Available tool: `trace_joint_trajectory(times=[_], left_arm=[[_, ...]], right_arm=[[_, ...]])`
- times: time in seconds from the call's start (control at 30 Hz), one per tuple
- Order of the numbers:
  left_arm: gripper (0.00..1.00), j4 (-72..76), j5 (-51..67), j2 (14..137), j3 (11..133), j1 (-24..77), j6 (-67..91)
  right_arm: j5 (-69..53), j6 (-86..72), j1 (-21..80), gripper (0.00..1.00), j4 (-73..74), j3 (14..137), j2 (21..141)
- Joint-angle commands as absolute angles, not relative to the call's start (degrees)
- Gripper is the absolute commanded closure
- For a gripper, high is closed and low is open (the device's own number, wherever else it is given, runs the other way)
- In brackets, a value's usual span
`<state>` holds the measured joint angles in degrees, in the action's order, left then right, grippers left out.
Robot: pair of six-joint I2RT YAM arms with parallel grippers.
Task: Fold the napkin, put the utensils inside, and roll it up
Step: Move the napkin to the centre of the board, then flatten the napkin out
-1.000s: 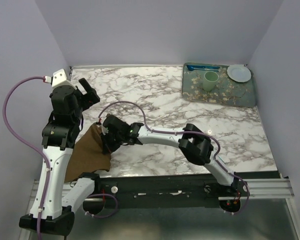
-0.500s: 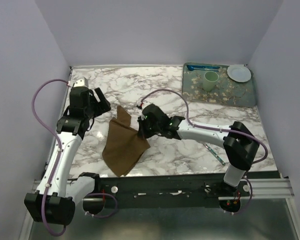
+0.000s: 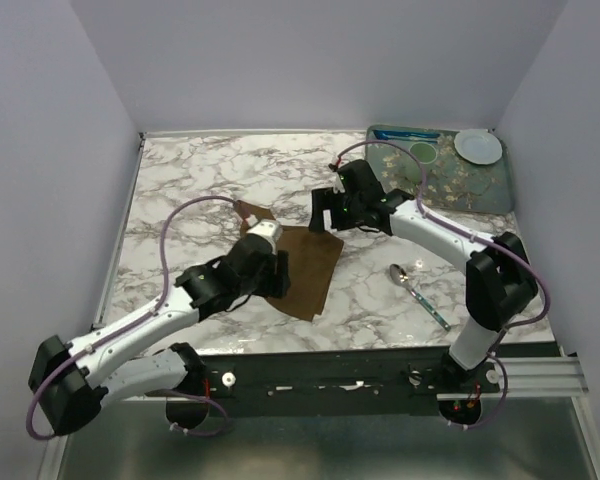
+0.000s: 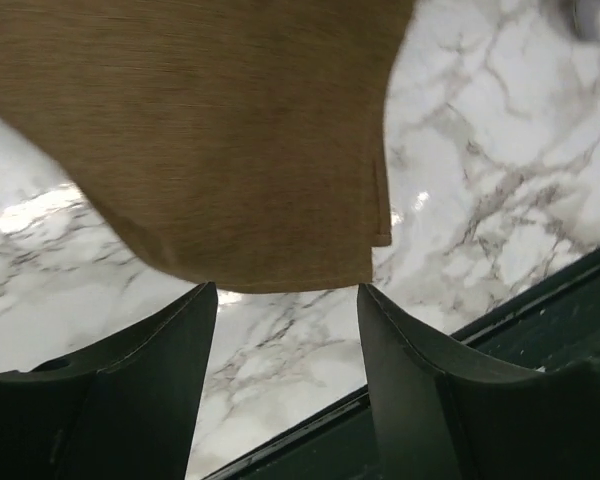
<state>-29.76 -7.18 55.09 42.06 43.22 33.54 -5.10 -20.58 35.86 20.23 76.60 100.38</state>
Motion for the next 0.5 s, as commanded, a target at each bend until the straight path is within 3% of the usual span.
trace_joint_trajectory(times=[0.0,0.23,0.47], left_arm=[[0.37,-24.70,-16.34,65.19,44.20,55.53,30.42],[0.41,-25.93,-24.16,84.17,52.37,66.88,25.67],[0.47,-24.17,-23.12,88.42,52.82,69.08,25.84]], right_arm=[[-2.98,-25.56,35.78,0.05,28.48,65.61,92.56],[-7.03,-29.88,35.60,0.17,21.89,49.25,81.24],[-9.40,-31.81,35.51,0.20,18.64,43.34,78.14]])
